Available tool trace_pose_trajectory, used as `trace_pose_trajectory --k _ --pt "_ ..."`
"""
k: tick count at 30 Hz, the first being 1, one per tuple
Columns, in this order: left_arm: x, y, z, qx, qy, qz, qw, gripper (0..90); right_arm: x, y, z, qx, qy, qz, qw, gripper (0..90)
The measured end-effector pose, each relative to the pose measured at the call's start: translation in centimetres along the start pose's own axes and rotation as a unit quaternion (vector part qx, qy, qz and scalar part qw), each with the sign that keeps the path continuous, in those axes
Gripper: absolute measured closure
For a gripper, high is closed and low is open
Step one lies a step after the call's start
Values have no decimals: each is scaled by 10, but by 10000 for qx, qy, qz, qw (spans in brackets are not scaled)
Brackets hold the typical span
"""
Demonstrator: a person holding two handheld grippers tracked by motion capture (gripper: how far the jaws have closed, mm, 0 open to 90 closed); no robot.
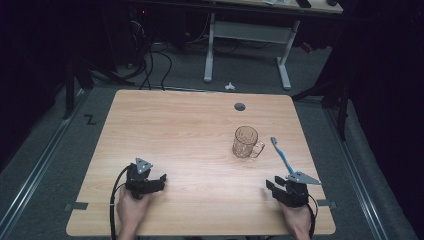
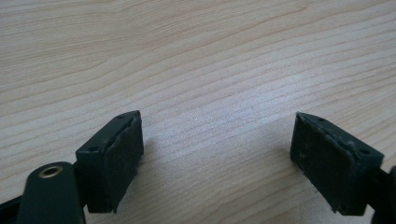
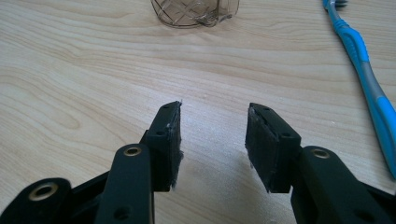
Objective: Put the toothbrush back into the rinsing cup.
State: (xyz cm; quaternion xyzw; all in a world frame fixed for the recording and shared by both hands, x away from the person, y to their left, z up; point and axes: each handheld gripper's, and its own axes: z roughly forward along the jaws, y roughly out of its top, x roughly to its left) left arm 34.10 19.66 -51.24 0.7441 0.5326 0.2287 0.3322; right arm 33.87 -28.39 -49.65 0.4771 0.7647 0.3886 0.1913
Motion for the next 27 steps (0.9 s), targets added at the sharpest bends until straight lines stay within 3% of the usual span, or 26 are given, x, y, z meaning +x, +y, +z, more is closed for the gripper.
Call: trace_pose_trajectory --k 11,18,27 --pt "0 0 0 1 -1 0 10000 179 -5 -3 -6 -50 -100 -15 9999 581" --pt "0 0 0 1 -1 0 10000 178 -11 -1 -8 71 -148 73 9998 577" --pt "0 0 0 1 -1 1 10000 179 -18 4 -11 153 -234 3 9996 583"
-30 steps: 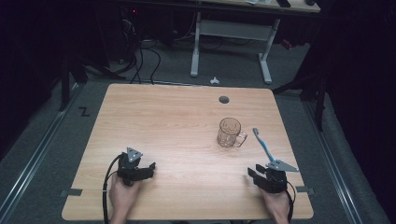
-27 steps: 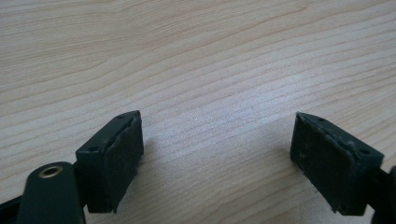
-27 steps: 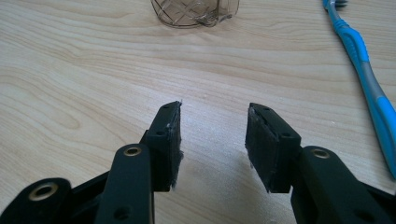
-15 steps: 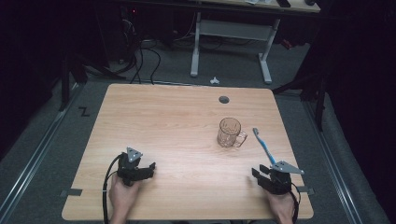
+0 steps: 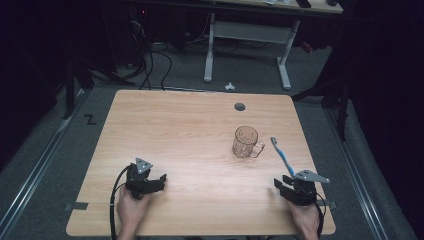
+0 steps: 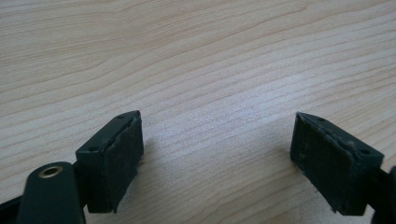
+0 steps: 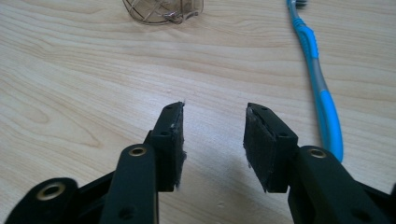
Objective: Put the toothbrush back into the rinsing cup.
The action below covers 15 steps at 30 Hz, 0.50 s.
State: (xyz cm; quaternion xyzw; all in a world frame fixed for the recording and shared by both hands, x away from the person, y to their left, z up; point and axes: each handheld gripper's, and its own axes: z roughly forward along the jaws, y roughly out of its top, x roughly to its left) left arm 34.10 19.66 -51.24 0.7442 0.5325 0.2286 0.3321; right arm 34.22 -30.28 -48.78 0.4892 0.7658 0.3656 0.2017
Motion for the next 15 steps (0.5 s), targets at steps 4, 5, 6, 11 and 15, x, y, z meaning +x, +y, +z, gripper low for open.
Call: trace_pose_trajectory --k 4,5,6,11,15 --pt "0 0 0 -1 0 0 10000 179 -3 5 -1 18 -94 -20 10000 590" --pt "0 0 0 0 -1 -1 10000 179 -4 6 -1 25 -115 1 9999 590" --pt "0 0 0 -1 1 -1 10000 179 -5 7 -1 26 -123 3 9999 589" --pt "0 0 0 0 0 1 10000 179 -9 15 -2 53 -195 -21 9998 591" --pt "0 0 0 0 0 0 10000 179 -14 20 -1 99 -234 50 9997 604"
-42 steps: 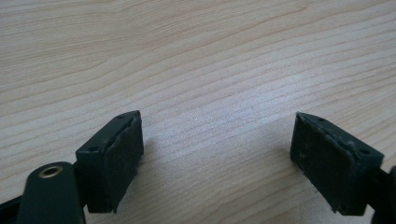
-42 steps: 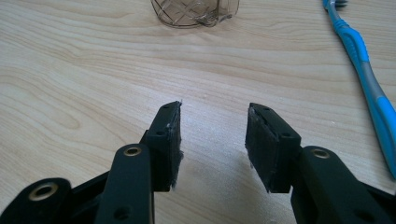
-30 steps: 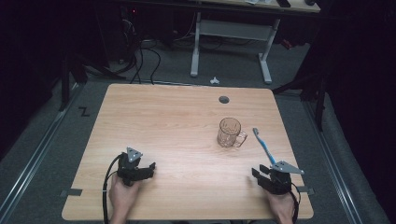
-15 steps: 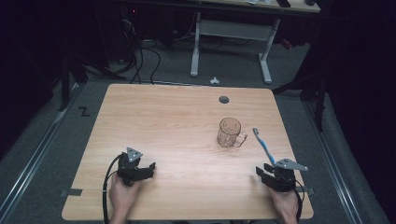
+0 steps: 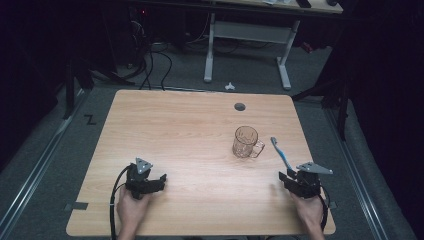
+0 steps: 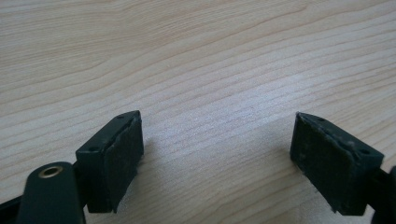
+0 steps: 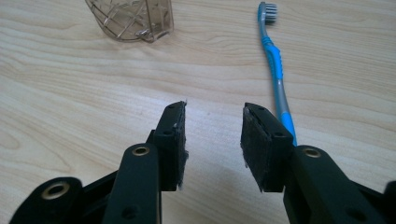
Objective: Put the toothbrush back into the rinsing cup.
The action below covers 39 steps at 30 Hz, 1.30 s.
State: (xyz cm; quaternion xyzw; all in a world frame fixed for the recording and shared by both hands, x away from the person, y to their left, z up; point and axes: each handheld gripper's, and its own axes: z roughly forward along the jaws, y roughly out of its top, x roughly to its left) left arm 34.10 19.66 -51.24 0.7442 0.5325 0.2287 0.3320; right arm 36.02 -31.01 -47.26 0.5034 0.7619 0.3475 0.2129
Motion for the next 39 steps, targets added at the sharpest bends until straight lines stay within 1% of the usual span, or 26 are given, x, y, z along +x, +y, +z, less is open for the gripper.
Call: trace_pose_trajectory --k 1,5,8,11,21,28,31,35,39 --pt "0 0 0 0 0 -1 10000 179 -1 1 1 8 7 8 10000 604" --pt "0 0 0 -1 -1 -2 10000 179 -3 8 3 61 -44 -89 9999 613" --pt "0 0 0 0 0 -1 10000 179 -5 14 3 121 -96 -97 9998 637" --pt "0 0 0 -1 0 0 10000 179 -8 19 4 161 -70 -93 9998 648" --pt "0 0 0 -1 1 2 10000 179 -14 30 5 178 -103 -131 9997 659" --pt "0 0 0 -1 1 0 10000 179 -16 37 6 241 -254 -257 9991 667" --pt "0 0 0 0 0 4 10000 179 -18 42 6 259 -203 -245 9992 659" --pt "0 0 0 0 0 7 10000 179 -20 47 8 307 -211 -259 9990 647" --pt "0 0 0 -1 0 0 10000 179 -22 53 10 414 -150 -283 9986 659"
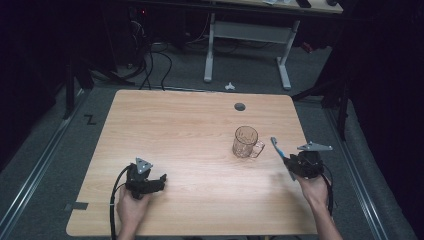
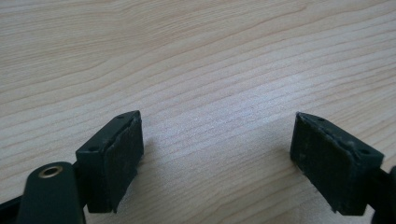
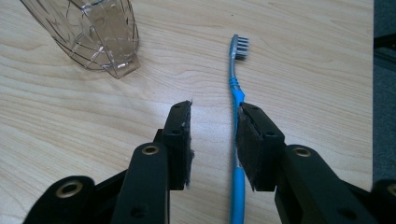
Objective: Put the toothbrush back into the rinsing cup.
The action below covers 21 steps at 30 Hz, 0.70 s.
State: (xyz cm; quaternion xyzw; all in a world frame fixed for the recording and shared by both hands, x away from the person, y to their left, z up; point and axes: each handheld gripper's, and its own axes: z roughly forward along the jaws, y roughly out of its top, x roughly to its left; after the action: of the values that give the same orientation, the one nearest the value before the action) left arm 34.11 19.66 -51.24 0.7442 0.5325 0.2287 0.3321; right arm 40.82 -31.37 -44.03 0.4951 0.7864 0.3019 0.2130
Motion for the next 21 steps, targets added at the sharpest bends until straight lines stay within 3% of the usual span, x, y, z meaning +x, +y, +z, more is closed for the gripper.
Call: trace_pose_trajectory --k 6,17,21 --pt "0 0 0 0 0 0 10000 179 -2 11 2 65 -17 -25 10000 662" --pt "0 0 0 0 -1 2 10000 179 -4 32 15 382 -175 -322 9986 657" --pt "0 0 0 1 -1 3 10000 179 -5 37 22 597 -138 -330 9976 648"
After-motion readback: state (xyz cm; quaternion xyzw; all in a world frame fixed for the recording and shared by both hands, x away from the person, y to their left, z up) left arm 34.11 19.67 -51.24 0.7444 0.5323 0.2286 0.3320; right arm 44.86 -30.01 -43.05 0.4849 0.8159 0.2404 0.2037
